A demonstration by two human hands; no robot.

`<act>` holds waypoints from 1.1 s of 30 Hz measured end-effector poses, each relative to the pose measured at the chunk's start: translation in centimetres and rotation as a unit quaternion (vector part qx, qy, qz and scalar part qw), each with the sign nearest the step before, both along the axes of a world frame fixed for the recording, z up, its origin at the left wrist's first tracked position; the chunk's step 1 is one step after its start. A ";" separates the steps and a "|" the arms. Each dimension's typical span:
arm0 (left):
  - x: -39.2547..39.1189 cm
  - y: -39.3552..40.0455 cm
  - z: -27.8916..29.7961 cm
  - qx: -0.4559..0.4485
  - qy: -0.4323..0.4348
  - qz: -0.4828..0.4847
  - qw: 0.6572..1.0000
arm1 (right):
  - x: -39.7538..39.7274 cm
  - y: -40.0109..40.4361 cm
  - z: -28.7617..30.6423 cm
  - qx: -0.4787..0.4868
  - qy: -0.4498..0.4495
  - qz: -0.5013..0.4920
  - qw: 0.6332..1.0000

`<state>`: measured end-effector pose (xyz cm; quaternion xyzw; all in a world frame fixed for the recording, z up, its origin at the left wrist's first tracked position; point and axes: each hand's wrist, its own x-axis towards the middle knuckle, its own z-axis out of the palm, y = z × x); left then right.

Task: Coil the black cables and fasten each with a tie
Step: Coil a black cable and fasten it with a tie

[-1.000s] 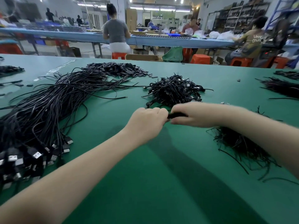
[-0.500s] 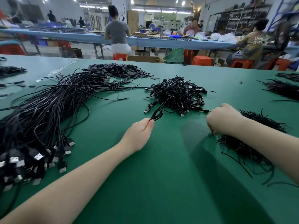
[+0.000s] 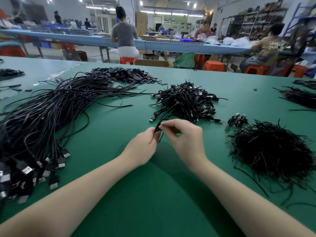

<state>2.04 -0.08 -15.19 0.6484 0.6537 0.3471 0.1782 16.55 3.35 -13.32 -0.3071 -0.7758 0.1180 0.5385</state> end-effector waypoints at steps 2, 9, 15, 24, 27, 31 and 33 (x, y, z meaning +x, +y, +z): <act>0.2 -0.1 0.0 -0.003 0.032 0.002 0.999 | -0.3 -0.2 -1.2 0.020 0.030 -0.005 0.999; 0.5 0.5 -0.6 0.015 0.148 -0.001 0.989 | 0.0 -0.7 -1.7 0.058 0.005 -0.014 0.998; 0.1 1.2 -1.4 0.029 0.174 -0.012 0.984 | 0.2 -0.5 -1.7 0.067 -0.016 0.004 0.998; 0.8 0.7 -1.4 0.080 0.157 0.032 0.984 | 0.0 -0.7 -1.6 0.108 -0.051 -0.009 0.993; 0.7 1.0 -1.4 0.123 0.344 0.088 0.927 | 0.3 -0.7 -0.5 0.183 -0.131 -0.060 0.973; 0.9 0.5 -0.2 0.187 0.407 0.092 0.889 | 1.0 -0.2 2.6 0.173 -0.253 -0.098 0.947; 1.2 0.3 0.2 0.253 0.454 0.072 0.851 | 1.9 0.7 4.3 0.042 -0.287 -0.049 0.956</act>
